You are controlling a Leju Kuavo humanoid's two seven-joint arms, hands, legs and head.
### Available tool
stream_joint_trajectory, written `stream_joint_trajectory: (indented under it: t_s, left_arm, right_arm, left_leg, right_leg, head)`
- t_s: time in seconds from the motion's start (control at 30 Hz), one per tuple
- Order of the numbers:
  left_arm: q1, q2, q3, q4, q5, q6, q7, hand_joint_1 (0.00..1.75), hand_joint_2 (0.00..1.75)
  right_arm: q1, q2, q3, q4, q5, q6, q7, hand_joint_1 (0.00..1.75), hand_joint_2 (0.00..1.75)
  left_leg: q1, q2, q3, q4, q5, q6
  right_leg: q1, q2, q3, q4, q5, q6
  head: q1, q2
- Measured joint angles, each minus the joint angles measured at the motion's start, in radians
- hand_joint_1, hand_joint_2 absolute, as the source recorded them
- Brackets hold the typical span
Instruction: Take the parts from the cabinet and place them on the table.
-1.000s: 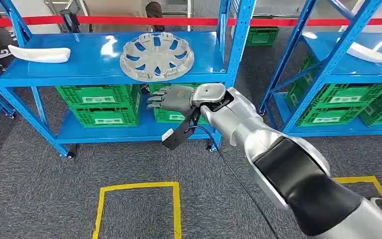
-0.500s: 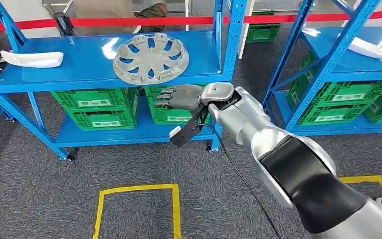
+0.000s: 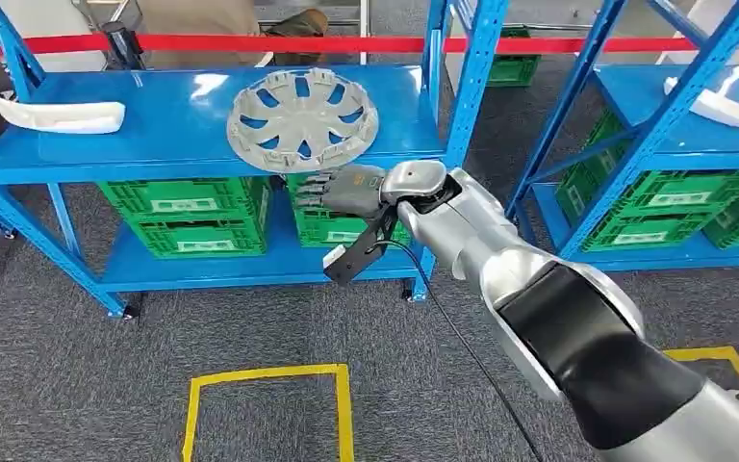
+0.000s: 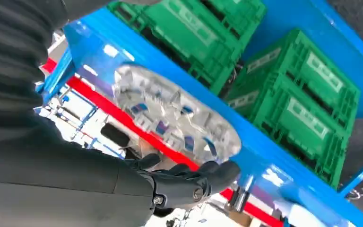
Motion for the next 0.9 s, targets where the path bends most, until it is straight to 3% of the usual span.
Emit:
stream_joint_trajectory:
  t_s: [0.07,0.1,0.13,0.17,0.2,0.27,0.3,0.33,0.37,0.43,0.47,0.5,0.53,0.6,0.63,0.67,0.73,0.77,0.8,0.83,0.87,0.9]
  left_arm:
    - [-0.004,0.000,0.000,0.000,0.001,0.000,0.000,0.00,0.00]
    - [-0.004,0.000,0.000,0.000,0.001,0.000,0.000,0.00,0.00]
    - [-0.004,0.000,0.000,0.000,0.001,0.000,0.000,0.00,0.00]
    - [-0.003,0.000,0.000,0.000,0.001,0.000,0.002,0.00,0.00]
    - [-0.002,0.000,0.000,0.000,0.001,0.000,0.003,0.00,0.00]
    - [-0.003,0.000,0.000,0.000,0.002,0.000,0.003,0.00,0.00]
    - [-0.003,-0.002,0.000,0.000,0.002,0.000,0.003,0.00,0.00]
    - [-0.006,-0.003,0.000,0.000,0.002,0.000,0.003,0.00,0.00]
    - [-0.008,-0.003,0.000,-0.001,0.003,0.000,0.003,0.00,0.00]
    - [-0.009,-0.003,0.000,-0.001,0.004,0.000,0.003,0.00,0.00]
    - [-0.009,-0.001,0.000,-0.002,0.005,0.000,0.004,0.00,0.00]
    - [-0.006,0.000,0.000,-0.002,0.006,0.000,0.003,0.00,0.00]
    - [-0.007,0.000,0.000,-0.002,0.008,0.000,0.003,0.00,0.00]
    - [-0.007,0.001,0.000,-0.002,0.012,0.000,0.003,0.00,0.00]
    - [-0.007,0.002,0.000,-0.002,0.013,0.000,0.003,0.00,0.00]
    - [-0.005,0.003,0.000,-0.002,0.013,0.000,0.002,0.00,0.00]
    - [-0.002,0.006,0.000,-0.002,0.013,0.000,0.001,0.00,0.00]
    - [-0.002,0.008,0.000,-0.002,0.013,0.000,0.000,0.00,0.00]
    - [-0.001,0.007,0.000,-0.002,0.013,0.000,0.000,0.00,0.00]
    - [-0.004,0.007,0.000,-0.002,0.013,0.000,-0.001,0.00,0.00]
    - [-0.004,0.007,0.000,-0.002,0.013,0.000,-0.002,0.00,0.00]
    - [-0.004,0.008,0.000,-0.002,0.013,0.000,-0.002,0.00,0.00]
  right_arm:
    - [0.000,0.000,0.000,0.000,0.002,-0.001,0.000,0.00,1.75]
    - [0.005,0.000,0.000,0.000,0.005,-0.001,-0.001,0.00,1.75]
    - [0.010,0.000,0.000,0.001,0.006,-0.001,0.000,0.00,1.75]
    - [0.014,-0.001,0.000,0.001,0.008,-0.001,0.000,0.00,1.75]
    - [0.016,-0.002,0.000,0.001,0.009,-0.001,-0.001,0.00,1.75]
    - [0.012,-0.002,0.000,0.001,0.014,-0.008,0.000,0.00,1.75]
    - [0.008,-0.002,0.000,0.001,0.018,-0.012,0.000,0.00,1.75]
    - [0.002,0.000,0.000,0.001,0.023,-0.016,0.000,0.00,1.75]
    - [0.001,0.005,0.000,0.000,0.024,-0.021,0.000,0.00,1.75]
    - [0.001,0.005,0.000,0.000,0.029,-0.025,0.000,0.00,1.75]
    - [0.002,0.005,0.000,0.000,0.031,-0.026,0.000,0.00,1.75]
    - [0.002,0.006,0.000,0.000,0.033,-0.027,0.000,0.00,1.75]
    - [-0.001,0.007,0.000,0.000,0.033,-0.028,0.000,0.00,1.75]
    - [0.000,0.014,0.000,0.000,0.036,-0.028,0.000,0.00,1.75]
    - [0.004,0.014,0.000,0.000,0.036,-0.027,0.000,0.00,1.75]
    - [0.007,0.015,0.000,0.000,0.036,-0.026,0.000,0.00,1.75]
    - [0.008,0.015,0.000,0.000,0.038,-0.024,0.000,0.00,1.75]
    - [0.007,0.016,0.000,0.000,0.039,-0.024,0.000,0.00,1.75]
    - [0.004,0.017,0.000,0.000,0.039,-0.024,0.000,0.00,1.75]
    - [0.002,0.018,0.000,0.000,0.039,-0.023,0.000,0.00,1.75]
    - [0.002,0.018,0.000,0.000,0.039,-0.023,0.000,0.00,1.75]
    - [0.002,0.018,0.000,0.000,0.039,-0.023,-0.001,0.00,1.75]
  left_leg:
    - [-0.003,0.000,0.008,0.000,-0.008,0.010]
    - [-0.007,0.000,0.012,0.000,-0.014,0.014]
    - [-0.010,0.000,0.018,0.000,-0.019,0.017]
    - [-0.014,-0.002,0.026,0.001,-0.025,0.018]
    - [-0.018,-0.005,0.035,0.001,-0.031,0.019]
    - [-0.025,-0.006,0.055,0.000,-0.044,0.019]
    - [-0.025,-0.005,0.060,0.000,-0.049,0.017]
    - [-0.032,-0.006,0.058,0.002,-0.055,0.010]
    - [-0.028,-0.004,0.059,-0.003,-0.056,0.005]
    - [-0.024,-0.002,0.066,-0.009,-0.060,-0.004]
    - [-0.030,0.002,0.064,-0.009,-0.068,-0.010]
    - [-0.029,0.004,0.068,0.009,-0.072,-0.017]
    - [-0.024,0.004,0.042,0.059,-0.094,-0.024]
    - [-0.015,0.005,-0.053,0.216,-0.145,-0.036]
    - [-0.011,0.005,-0.093,0.270,-0.151,-0.042]
    - [-0.006,0.005,-0.115,0.281,-0.133,-0.047]
    - [0.001,0.006,-0.088,0.182,-0.046,-0.056]
    - [0.006,0.007,-0.052,0.092,0.011,-0.061]
    - [0.013,0.008,-0.024,0.013,0.044,-0.067]
    - [0.006,0.002,-0.005,-0.009,0.019,-0.056]
    - [0.007,0.002,-0.008,-0.001,0.016,-0.038]
    - [0.004,0.002,-0.008,0.000,0.012,-0.031]
  right_leg:
    - [0.006,0.000,-0.086,0.145,-0.044,-0.004]
    - [0.009,0.000,-0.143,0.228,-0.062,-0.006]
    - [0.011,0.000,-0.184,0.274,-0.059,-0.009]
    - [0.013,0.000,-0.199,0.271,-0.033,-0.014]
    - [0.017,0.000,-0.192,0.224,0.012,-0.021]
    - [0.029,0.000,-0.131,0.055,0.122,-0.044]
    - [0.037,-0.003,-0.108,0.001,0.131,-0.059]
    - [0.038,-0.006,-0.091,-0.026,0.116,-0.059]
    - [0.042,-0.005,-0.091,-0.022,0.114,-0.055]
    - [0.045,0.001,-0.086,-0.029,0.110,-0.061]
    - [0.030,0.000,-0.067,-0.046,0.114,-0.062]
    - [0.029,-0.001,-0.052,-0.057,0.112,-0.064]
    - [0.025,-0.002,-0.045,-0.060,0.109,-0.070]
    - [0.023,-0.002,-0.036,-0.060,0.100,-0.072]
    - [0.021,-0.002,-0.031,-0.059,0.094,-0.070]
    - [0.019,-0.002,-0.025,-0.057,0.087,-0.067]
    - [0.011,-0.001,-0.009,-0.052,0.071,-0.058]
    - [0.007,-0.001,0.000,-0.047,0.061,-0.051]
    - [0.007,-0.001,0.001,-0.042,0.050,-0.041]
    - [0.013,0.003,-0.002,-0.029,0.037,-0.031]
    - [0.013,0.003,0.000,-0.034,0.036,-0.027]
    - [0.012,0.003,0.003,-0.037,0.034,-0.022]
  head:
    - [0.001,0.000]
    - [0.001,0.000]
    - [0.001,0.000]
    - [0.001,0.000]
    - [0.002,0.000]
    - [0.002,0.000]
    - [0.001,0.000]
    - [-0.001,0.000]
    - [-0.002,0.000]
    - [-0.001,0.000]
    - [-0.002,0.000]
    - [-0.001,0.000]
    - [-0.009,0.000]
    - [-0.007,0.000]
    - [-0.008,0.000]
    - [-0.007,0.000]
    - [-0.007,0.000]
    - [-0.007,0.000]
    - [-0.008,0.000]
    - [-0.014,0.000]
    - [-0.010,0.000]
    - [-0.010,0.000]
